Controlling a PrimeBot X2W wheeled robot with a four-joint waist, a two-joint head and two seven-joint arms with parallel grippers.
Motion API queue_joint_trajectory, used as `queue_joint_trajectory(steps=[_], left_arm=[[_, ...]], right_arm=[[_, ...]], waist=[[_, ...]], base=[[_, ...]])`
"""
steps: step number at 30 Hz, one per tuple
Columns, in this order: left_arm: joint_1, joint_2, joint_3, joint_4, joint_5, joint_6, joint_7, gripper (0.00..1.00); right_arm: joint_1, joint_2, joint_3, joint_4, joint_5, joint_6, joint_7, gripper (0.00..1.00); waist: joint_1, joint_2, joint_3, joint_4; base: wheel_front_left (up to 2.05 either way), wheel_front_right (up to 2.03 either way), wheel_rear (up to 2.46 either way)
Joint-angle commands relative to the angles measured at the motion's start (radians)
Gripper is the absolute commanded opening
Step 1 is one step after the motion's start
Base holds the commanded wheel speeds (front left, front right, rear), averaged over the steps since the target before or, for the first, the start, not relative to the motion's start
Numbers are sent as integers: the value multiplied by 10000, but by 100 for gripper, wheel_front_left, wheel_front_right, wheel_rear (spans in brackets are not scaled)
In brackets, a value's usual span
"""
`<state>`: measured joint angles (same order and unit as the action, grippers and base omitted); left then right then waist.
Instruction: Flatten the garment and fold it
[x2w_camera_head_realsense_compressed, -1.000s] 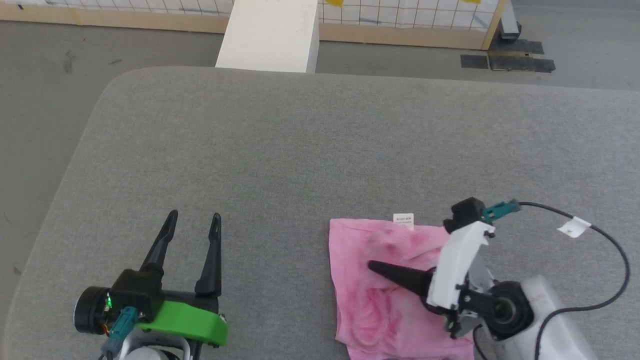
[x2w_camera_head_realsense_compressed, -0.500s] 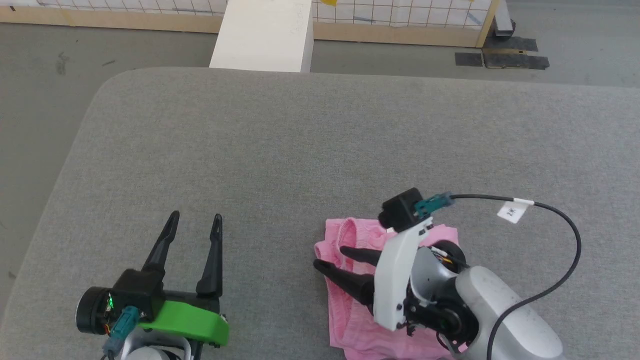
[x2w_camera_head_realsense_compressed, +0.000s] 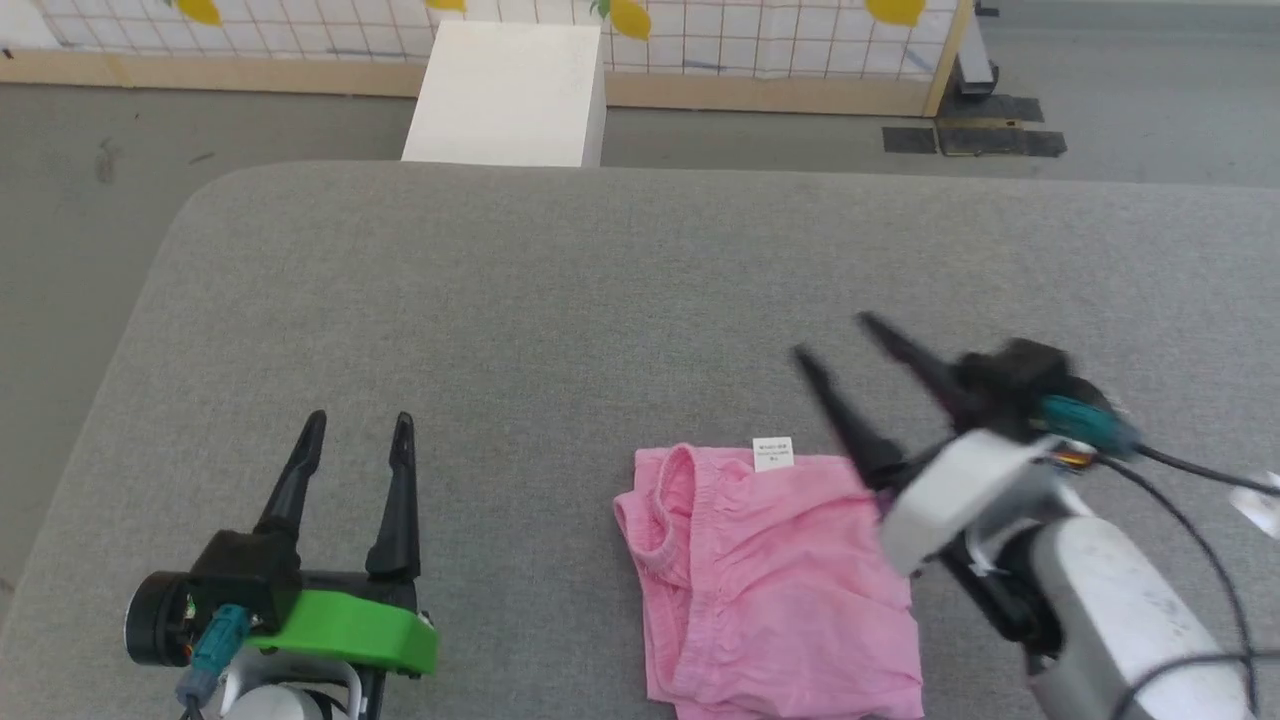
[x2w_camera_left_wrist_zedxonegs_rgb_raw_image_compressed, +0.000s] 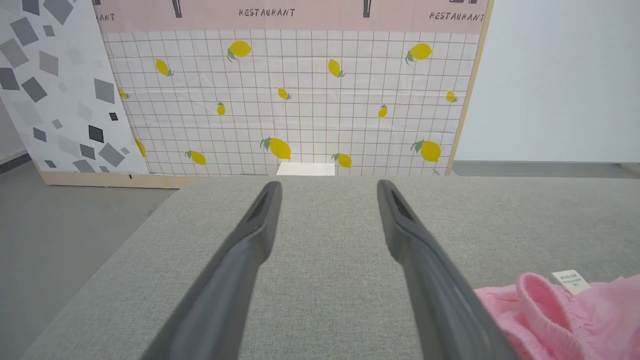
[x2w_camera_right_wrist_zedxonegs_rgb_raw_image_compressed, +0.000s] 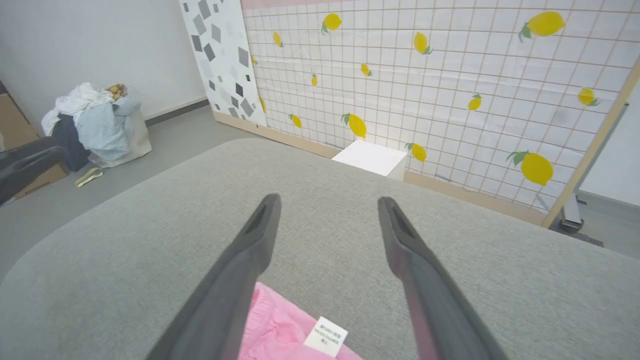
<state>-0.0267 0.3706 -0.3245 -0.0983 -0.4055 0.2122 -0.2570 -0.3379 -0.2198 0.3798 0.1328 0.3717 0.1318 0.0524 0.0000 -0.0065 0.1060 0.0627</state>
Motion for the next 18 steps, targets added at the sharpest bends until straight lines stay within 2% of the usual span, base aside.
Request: queue_joint_trajectory(steps=[1,5,9,13,18], left_arm=[[27,-64,107,-3,2,6,-45,100],[168,-140,396,47,52,-46,-46,100],[344,-246,664,71,123,-128,-46,100],[532,-236,809,77,280,-193,-46,100],[756,-202,807,300,367,-414,-47,100]], right_arm=[[328,58,-430,-117,-196,-11,-333,100],[1027,102,-1834,-466,-608,-11,-927,100],[1775,317,-3259,-816,-876,-11,-1007,100],[2489,533,-4023,-1437,-1235,-11,-870,100],[3544,712,-4363,-2168,-1570,-11,-659,100]], waist=[[0,65,-104,-101],[0,65,-223,-243],[0,65,-314,-376],[0,65,-385,-533],[0,65,-583,-666]], base=[[0,0,0],[0,0,0],[0,0,0],[0,0,0],[0,0,0]])
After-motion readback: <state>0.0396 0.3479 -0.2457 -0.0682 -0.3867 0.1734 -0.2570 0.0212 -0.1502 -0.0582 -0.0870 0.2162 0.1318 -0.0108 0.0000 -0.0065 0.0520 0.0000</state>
